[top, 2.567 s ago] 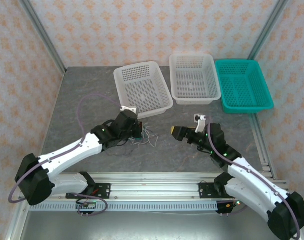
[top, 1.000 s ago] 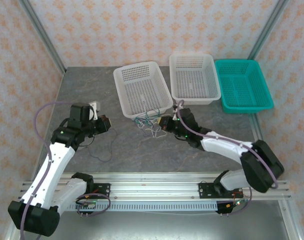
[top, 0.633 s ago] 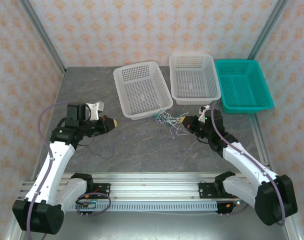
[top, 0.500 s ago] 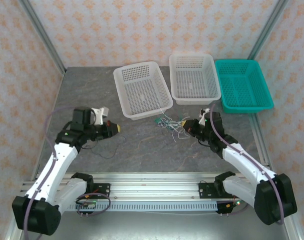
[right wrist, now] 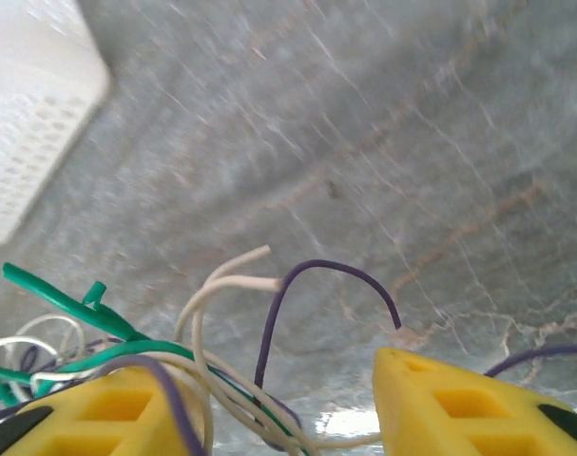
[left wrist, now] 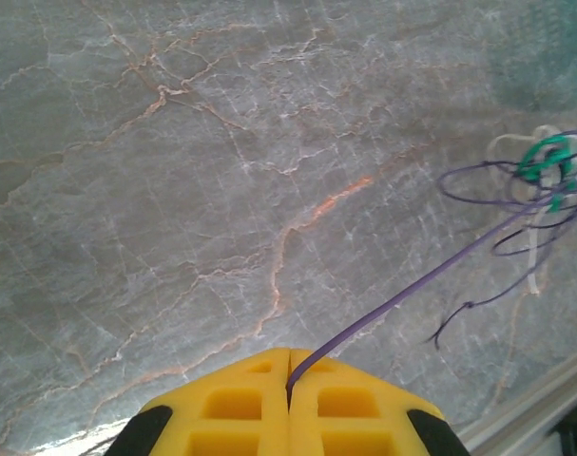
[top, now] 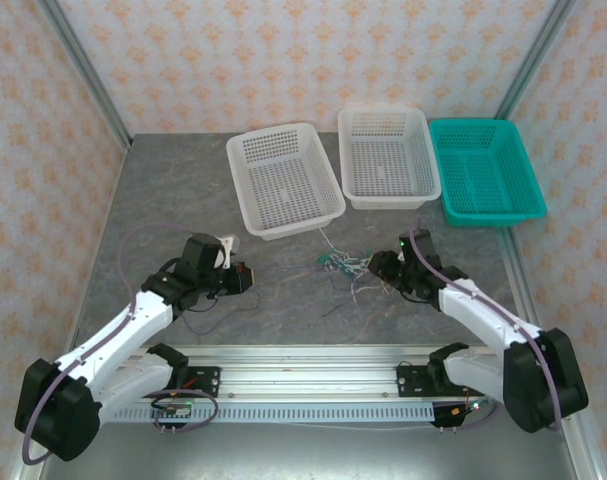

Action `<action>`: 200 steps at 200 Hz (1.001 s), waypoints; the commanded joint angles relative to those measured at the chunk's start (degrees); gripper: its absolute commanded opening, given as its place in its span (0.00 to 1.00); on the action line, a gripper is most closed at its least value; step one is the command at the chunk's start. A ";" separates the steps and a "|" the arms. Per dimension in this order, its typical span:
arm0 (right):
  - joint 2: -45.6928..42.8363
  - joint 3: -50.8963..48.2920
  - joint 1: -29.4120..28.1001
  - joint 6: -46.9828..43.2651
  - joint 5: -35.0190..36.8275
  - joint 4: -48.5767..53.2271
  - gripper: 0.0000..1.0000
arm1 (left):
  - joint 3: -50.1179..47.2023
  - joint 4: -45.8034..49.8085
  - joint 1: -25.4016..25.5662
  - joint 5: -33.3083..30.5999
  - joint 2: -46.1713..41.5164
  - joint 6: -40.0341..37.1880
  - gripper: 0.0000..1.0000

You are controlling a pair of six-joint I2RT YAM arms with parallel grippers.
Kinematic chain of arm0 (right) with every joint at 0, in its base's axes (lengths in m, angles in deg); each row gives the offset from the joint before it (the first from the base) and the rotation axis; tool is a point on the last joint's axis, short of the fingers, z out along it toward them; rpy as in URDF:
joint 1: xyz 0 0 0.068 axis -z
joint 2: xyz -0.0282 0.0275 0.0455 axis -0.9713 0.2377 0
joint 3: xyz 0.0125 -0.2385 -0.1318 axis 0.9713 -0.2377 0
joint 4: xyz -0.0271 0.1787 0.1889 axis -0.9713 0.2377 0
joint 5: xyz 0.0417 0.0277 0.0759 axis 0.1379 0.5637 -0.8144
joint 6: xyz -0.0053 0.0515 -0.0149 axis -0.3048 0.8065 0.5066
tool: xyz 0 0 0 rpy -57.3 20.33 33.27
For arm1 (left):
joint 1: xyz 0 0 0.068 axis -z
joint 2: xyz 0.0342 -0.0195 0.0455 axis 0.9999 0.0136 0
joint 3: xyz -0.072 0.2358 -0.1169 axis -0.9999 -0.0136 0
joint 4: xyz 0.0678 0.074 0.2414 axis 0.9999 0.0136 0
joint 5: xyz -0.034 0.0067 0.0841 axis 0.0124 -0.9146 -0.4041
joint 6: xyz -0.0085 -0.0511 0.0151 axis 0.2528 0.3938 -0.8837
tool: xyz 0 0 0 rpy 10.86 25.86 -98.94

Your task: Untangle the cables

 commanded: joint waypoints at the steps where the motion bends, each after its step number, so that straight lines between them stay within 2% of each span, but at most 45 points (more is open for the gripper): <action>1: -3.17 2.59 0.34 -3.47 0.28 1.30 0.53 | -1.09 -1.17 1.23 -7.42 2.41 1.20 0.00; 14: -3.03 2.83 -0.27 -5.25 -6.70 -2.81 0.62 | -1.23 -2.58 2.49 -7.94 4.42 1.76 0.00; 25: -1.79 3.30 -2.29 -6.57 -9.48 -4.46 0.72 | -0.95 -3.88 3.77 -8.51 6.24 1.72 0.00; 55: 4.12 4.03 -7.38 -8.09 -13.97 -6.64 0.82 | 1.28 -5.95 6.94 -10.30 11.20 3.51 0.00; 63: 4.91 4.32 -8.26 -7.95 -11.89 -5.67 0.84 | 2.00 -6.09 7.70 -10.55 12.48 3.39 0.00; 72: 4.84 4.01 -8.44 -6.49 -6.24 -4.33 0.84 | 2.89 -5.95 8.41 -11.20 13.53 3.13 0.00; 81: 4.00 3.97 -8.33 -5.02 4.80 -1.52 0.84 | 3.61 -5.38 8.96 -12.33 14.31 2.77 0.00; 90: 2.93 4.33 -8.25 -4.48 14.24 0.77 0.82 | 4.04 -4.69 9.38 -13.38 14.60 2.41 0.00; 107: 2.39 6.77 -7.66 -5.64 19.34 1.88 0.78 | 3.86 -4.35 9.66 -13.49 13.99 2.38 0.00; 131: 8.90 13.39 -7.52 -8.66 15.79 2.77 0.64 | 2.36 -7.28 10.64 -8.58 11.96 -1.61 0.00; 147: 15.06 18.46 -7.49 -9.35 13.34 4.66 0.63 | 2.70 -6.83 12.68 -7.27 11.23 -4.02 0.00; 161: 19.71 22.47 -7.51 -9.31 11.14 5.76 0.63 | 3.29 -5.37 14.96 -8.68 10.70 -4.99 0.00; 185: 24.51 27.01 -8.22 -8.69 10.98 7.44 0.40 | 3.08 -5.05 16.52 -11.40 10.65 -3.79 0.00; 200: 25.75 27.88 -9.29 -9.22 10.71 8.53 0.37 | 2.95 -5.30 16.79 -12.09 10.75 -3.19 0.00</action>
